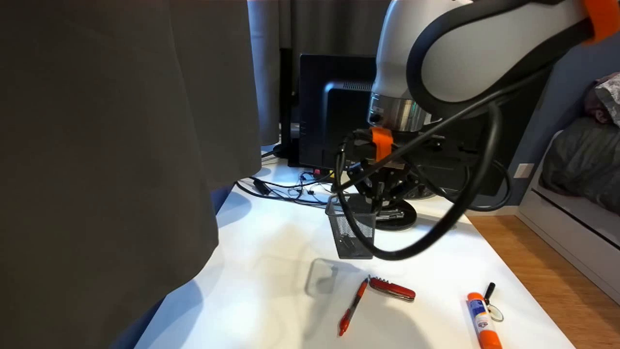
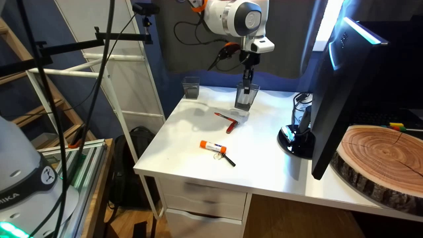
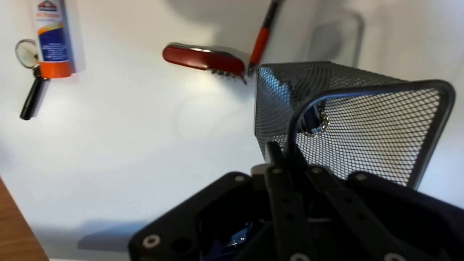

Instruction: Pick up the gray pen holder with items in it and pour out all the items it in onto the table, put the gray pen holder back on the table

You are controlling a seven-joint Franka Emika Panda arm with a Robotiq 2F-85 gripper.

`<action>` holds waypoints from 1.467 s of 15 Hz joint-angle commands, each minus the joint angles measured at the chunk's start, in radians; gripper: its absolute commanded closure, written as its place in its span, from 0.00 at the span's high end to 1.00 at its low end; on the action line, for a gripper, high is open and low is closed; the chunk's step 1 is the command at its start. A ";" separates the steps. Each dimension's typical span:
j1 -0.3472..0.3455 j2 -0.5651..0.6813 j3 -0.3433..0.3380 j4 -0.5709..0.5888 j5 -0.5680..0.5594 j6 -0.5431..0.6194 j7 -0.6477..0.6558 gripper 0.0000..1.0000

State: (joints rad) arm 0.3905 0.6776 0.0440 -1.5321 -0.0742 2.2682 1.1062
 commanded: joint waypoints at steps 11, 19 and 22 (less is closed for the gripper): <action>0.143 0.276 -0.118 0.348 -0.077 0.083 0.309 0.02; 0.102 0.282 -0.034 0.339 -0.030 0.110 0.193 0.02; 0.161 0.290 -0.110 0.328 -0.104 0.252 0.269 0.02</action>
State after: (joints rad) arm 0.4937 0.9628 -0.0008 -1.1909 -0.1156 2.4126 1.2992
